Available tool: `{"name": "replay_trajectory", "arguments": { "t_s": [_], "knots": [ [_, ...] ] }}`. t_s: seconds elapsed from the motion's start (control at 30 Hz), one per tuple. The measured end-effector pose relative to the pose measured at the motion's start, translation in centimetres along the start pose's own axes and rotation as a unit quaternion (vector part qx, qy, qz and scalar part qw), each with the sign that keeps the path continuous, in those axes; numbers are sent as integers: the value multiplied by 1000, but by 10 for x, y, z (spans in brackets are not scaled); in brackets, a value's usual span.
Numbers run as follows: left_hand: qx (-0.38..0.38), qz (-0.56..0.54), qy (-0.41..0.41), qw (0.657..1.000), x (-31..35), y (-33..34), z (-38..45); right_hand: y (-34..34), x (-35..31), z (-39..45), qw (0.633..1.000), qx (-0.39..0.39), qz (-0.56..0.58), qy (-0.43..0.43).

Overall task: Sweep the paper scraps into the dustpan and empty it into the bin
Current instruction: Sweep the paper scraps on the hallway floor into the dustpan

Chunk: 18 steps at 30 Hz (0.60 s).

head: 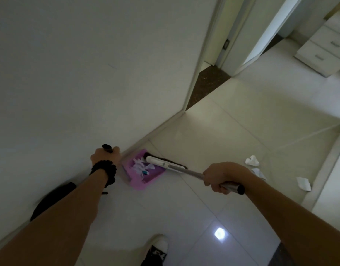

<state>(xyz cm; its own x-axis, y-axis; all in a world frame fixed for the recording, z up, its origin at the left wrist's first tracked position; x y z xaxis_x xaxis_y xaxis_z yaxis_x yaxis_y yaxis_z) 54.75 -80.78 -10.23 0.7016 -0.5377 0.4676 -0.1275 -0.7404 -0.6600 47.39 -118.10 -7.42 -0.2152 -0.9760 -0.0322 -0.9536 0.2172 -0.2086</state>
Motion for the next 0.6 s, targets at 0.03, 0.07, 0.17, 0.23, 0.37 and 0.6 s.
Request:
{"name": "replay_trajectory", "arguments": {
  "t_s": [0.03, 0.07, 0.17, 0.23, 0.37, 0.6],
  "knots": [
    [-5, -3, -4, 1000, -4, 0, 0, 8, 5, -3, 1000, -23, 13, -3],
    [-7, -8, -9, 1000, -8, 1, -2, 20, 12, -7, 998, -59, 33, -3],
    [6, -27, -27, 999, -20, -1, -13, 56, 35, -24, 964, -155, 214, -3],
    [13, -39, -32, 999, -20, -3, -22, 75, 55, -42, 939, -173, 296, -3],
    [12, -78, -29, 996, -8, -8, -40, 87, 94, -84, 901, -165, 400, -14],
    [-76, -112, -13, 991, 44, 16, -79, 66, 170, -163, 899, -75, 432, -12]
  ]
}}
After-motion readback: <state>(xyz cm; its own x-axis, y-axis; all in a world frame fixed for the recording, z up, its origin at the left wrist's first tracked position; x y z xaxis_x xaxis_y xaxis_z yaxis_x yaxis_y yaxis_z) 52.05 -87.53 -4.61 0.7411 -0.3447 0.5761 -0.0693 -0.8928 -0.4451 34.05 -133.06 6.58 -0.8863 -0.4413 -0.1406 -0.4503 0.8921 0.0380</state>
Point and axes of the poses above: each hand's wrist, its own z-axis towards the middle knuckle, its own y-axis out of the palm, x = y × z, the point moved 10 cm from there along z, towards the middle knuckle, and after that the axes turned 10 degrees about -x, right-handed, at the moved point
